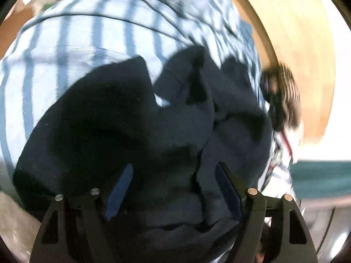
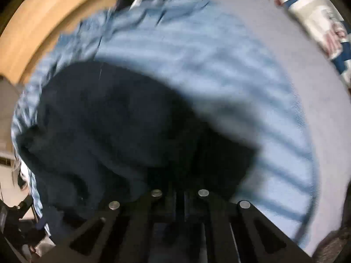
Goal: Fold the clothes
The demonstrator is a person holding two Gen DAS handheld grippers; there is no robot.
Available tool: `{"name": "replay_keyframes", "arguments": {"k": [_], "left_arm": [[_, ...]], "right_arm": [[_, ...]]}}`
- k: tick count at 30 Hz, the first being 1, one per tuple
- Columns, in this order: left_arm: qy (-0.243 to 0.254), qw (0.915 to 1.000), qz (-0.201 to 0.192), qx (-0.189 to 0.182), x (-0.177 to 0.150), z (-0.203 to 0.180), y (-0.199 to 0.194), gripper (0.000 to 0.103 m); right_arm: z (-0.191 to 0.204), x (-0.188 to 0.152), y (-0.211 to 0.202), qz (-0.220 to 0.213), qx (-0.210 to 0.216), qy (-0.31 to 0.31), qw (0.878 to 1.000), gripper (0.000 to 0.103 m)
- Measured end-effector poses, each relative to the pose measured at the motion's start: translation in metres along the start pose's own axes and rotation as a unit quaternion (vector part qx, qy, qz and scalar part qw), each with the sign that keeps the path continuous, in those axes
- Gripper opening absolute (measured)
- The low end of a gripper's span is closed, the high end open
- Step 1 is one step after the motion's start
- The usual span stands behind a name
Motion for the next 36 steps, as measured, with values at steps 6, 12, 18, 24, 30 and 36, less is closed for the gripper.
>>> {"name": "replay_keyframes", "arguments": {"k": [6, 12, 18, 24, 30, 36], "left_arm": [[-0.120, 0.9915, -0.051, -0.003, -0.033, 0.001, -0.008, 0.078], [-0.093, 0.9950, 0.035, 0.010, -0.096, -0.013, 0.019, 0.078], [-0.098, 0.9913, 0.087, -0.007, -0.115, -0.012, 0.029, 0.078], [-0.054, 0.9948, 0.082, 0.028, -0.075, -0.012, 0.024, 0.078], [0.123, 0.9624, 0.152, 0.188, -0.048, -0.004, 0.041, 0.078], [0.224, 0.9263, 0.168, 0.253, -0.052, 0.014, 0.066, 0.078]], "right_arm": [[-0.153, -0.010, -0.081, -0.057, -0.099, 0.164, 0.980, 0.003], [-0.288, -0.124, -0.090, 0.031, -0.302, 0.314, 0.900, 0.017], [-0.253, -0.137, -0.090, 0.060, -0.227, 0.281, 0.931, 0.064], [-0.112, -0.060, -0.103, -0.026, -0.073, 0.102, 0.992, 0.086], [0.049, -0.046, -0.049, -0.009, -0.007, -0.092, 0.996, 0.086], [0.088, -0.045, 0.006, 0.011, 0.000, -0.099, 0.995, 0.040]]}}
Point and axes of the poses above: each gripper's, at about its wrist camera, not at the fingertips, and y roughly the way its jaws point, z to its left, x to its top, the point moved 5 cm from there along y, roughly the way its jaws point, and after that the axes turned 13 degrees about -x, right-handed, at the moved point
